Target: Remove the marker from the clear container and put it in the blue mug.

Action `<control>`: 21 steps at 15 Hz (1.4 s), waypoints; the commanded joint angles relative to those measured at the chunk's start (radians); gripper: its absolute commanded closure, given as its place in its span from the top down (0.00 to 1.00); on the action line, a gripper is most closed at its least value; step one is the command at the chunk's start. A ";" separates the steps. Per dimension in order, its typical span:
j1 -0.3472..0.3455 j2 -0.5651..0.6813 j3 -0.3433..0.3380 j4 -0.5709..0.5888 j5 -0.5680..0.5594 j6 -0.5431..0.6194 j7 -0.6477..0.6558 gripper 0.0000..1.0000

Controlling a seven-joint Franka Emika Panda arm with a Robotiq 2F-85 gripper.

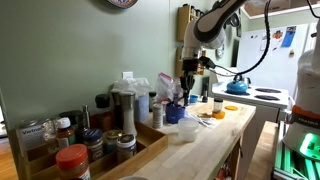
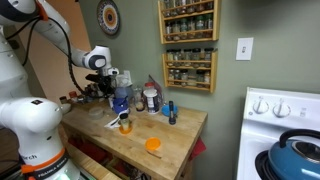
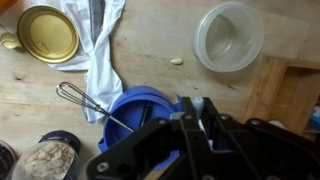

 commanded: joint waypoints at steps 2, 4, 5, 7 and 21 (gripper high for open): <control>-0.014 0.033 -0.021 0.032 0.051 -0.005 -0.020 0.11; -0.019 0.027 -0.026 0.039 0.067 -0.012 -0.016 0.11; -0.022 0.019 -0.031 0.038 0.081 -0.014 -0.019 0.11; -0.024 -0.005 -0.041 0.032 0.128 -0.028 -0.031 0.11; -0.030 0.026 0.045 0.020 -0.147 -0.058 0.293 0.11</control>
